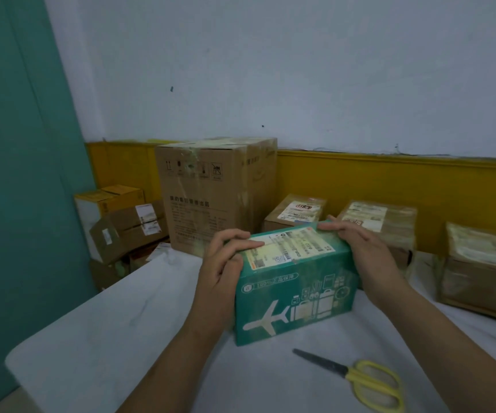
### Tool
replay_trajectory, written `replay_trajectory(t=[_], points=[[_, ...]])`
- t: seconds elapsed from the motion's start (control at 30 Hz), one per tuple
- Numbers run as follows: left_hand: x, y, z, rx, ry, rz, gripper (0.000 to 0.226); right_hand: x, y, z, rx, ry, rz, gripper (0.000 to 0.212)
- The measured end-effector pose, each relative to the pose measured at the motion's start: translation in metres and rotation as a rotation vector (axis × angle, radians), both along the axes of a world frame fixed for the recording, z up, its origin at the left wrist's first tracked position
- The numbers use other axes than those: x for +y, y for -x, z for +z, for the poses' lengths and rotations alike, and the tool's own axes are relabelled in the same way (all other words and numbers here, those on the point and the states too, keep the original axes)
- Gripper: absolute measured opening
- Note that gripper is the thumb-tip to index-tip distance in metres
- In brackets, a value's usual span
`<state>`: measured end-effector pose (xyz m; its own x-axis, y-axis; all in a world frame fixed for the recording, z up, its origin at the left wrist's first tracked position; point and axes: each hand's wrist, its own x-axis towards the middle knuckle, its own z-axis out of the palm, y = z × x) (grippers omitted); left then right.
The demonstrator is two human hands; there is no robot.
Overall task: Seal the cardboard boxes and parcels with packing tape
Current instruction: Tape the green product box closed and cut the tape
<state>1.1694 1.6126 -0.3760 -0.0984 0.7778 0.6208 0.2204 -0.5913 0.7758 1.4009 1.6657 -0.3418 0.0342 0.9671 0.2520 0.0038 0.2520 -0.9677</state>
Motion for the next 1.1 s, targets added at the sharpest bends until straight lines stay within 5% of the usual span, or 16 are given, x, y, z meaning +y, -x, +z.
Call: replay_trajectory(t=[0.4, 0.47, 0.67, 1.1], points=[[-0.022, 0.006, 0.006, 0.464, -0.103, 0.104, 0.060, -0.019, 0.004, -0.006, -1.031, -0.841, -0.212, 0.050], [-0.024, 0.003, 0.008, 0.577, -0.173, 0.195, 0.066, -0.025, 0.018, -0.019, -0.945, -0.952, -0.166, 0.051], [-0.024, 0.004, 0.008, 0.574, -0.196, 0.242, 0.070, -0.021, 0.030, -0.020, -0.538, -0.840, -0.145, 0.042], [-0.027, 0.000, 0.005, 0.548, -0.137, 0.222, 0.061, -0.019, 0.030, -0.027, -0.669, -0.794, -0.129, 0.046]])
